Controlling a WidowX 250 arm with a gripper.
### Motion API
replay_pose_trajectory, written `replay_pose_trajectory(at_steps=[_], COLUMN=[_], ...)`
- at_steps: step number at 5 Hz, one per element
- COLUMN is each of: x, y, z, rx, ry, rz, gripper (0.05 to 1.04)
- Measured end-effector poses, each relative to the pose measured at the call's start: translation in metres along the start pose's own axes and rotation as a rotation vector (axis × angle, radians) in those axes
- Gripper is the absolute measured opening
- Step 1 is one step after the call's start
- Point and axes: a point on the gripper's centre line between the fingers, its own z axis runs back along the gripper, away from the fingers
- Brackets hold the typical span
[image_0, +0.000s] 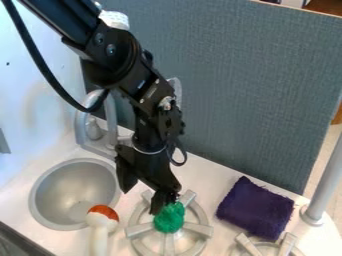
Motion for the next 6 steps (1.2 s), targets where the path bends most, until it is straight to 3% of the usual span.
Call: replay_pose_trajectory(at_steps=[1, 2, 3, 4, 5, 6], x=[-0.004, 0.007, 0.023, 0.033, 0.037, 0.034], y=[-0.001, -0.010, -0.010, -0.004, -0.008, -0.009], z=[-0.007, -0.018, -0.040, -0.052, -0.058, -0.065], rx=[-0.002, -0.047, -0.032, 0.025, 0.073, 0.089], ry=[0.029, 0.055, 0.096, 0.119, 0.150, 0.165], rz=[-0.003, -0.027, -0.045, -0.021, -0.040, -0.050], gripper=[1.005, 1.005, 1.005, 1.005, 1.005, 1.005])
